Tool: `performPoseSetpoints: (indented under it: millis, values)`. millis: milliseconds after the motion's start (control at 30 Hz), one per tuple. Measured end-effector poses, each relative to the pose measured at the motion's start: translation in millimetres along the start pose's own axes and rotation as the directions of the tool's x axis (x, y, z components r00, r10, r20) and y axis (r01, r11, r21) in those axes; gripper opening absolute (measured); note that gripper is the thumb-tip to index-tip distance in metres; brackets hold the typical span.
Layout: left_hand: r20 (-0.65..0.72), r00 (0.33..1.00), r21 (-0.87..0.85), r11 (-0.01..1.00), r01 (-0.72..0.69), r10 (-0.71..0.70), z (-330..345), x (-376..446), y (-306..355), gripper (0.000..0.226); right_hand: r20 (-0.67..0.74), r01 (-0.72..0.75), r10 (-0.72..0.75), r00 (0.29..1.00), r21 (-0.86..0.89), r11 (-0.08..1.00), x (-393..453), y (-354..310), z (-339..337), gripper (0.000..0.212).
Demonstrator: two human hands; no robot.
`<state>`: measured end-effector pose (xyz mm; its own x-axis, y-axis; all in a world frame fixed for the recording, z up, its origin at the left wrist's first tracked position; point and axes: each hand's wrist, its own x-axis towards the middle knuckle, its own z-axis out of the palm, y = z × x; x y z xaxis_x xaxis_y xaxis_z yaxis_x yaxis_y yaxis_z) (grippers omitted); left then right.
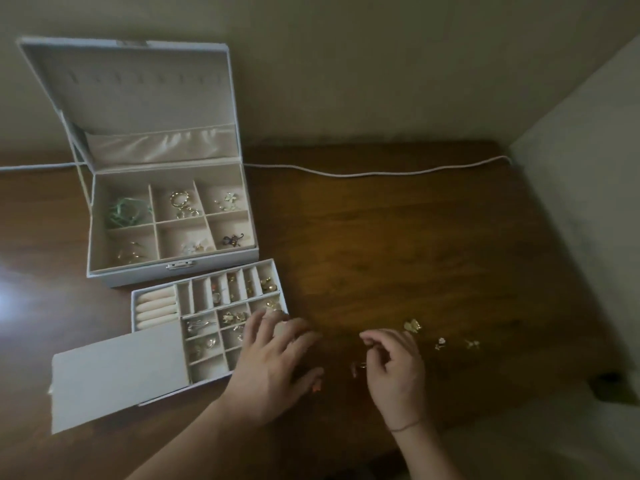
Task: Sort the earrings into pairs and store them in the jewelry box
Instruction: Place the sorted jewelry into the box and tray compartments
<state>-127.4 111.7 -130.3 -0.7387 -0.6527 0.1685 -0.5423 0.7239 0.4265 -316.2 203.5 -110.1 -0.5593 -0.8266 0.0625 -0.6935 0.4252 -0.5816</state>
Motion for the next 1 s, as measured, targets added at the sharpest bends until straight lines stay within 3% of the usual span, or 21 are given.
performPoseSetpoints:
  millis: [133,233,300,400,633,800,867,933,967,1000]
  values:
    - [0.061,0.996,0.028,0.997,-0.072,0.07,17.3,22.6,24.9,0.045,-0.133,-0.196,0.192,0.972,-0.019,0.98,10.2,38.0,-26.1,0.03]
    - [0.082,0.996,0.048,0.998,-0.035,0.031,21.5,34.9,32.0,0.046,-0.058,-0.252,0.246,0.967,-0.14,0.958,23.3,62.0,-41.4,0.039]
    - [0.081,0.996,0.061,0.998,-0.029,0.024,23.2,39.2,32.9,0.045,0.063,-0.207,0.234,0.97,-0.288,0.935,33.3,72.7,-44.6,0.045]
    - [0.099,0.995,0.074,0.997,-0.01,0.002,24.9,40.2,30.0,0.044,0.149,-0.104,0.165,0.975,-0.35,0.931,44.9,80.4,-41.2,0.044]
    - [0.139,0.99,0.087,0.995,-0.038,0.025,32.0,35.2,28.3,0.03,0.145,0.113,-0.059,0.988,-0.402,0.908,46.1,89.5,-34.3,0.016]
    - [0.079,0.994,0.005,0.997,-0.078,0.078,28.8,32.0,24.4,0.023,0.134,0.06,-0.007,0.991,-0.401,0.914,44.0,83.2,-33.9,0.015]
    - [0.052,0.993,-0.046,0.993,-0.106,0.108,26.0,27.9,19.7,0.02,0.138,0.028,0.019,0.99,-0.325,0.945,45.9,78.1,-33.9,0.013]
    - [0.017,0.99,-0.096,0.986,-0.135,0.137,22.4,22.3,12.2,0.017,0.098,-0.148,0.153,0.983,-0.052,0.988,48.4,67.2,-36.3,0.011]
    - [-0.004,0.989,-0.112,0.982,-0.149,0.149,20.3,19.3,7.8,0.016,0.097,-0.299,0.286,0.953,0.172,0.939,50.0,58.0,-38.7,0.011]
    - [-0.024,0.987,-0.121,0.98,-0.161,0.159,18.1,16.3,3.5,0.015,0.142,-0.426,0.405,0.903,0.419,0.802,51.1,46.7,-41.3,0.012]
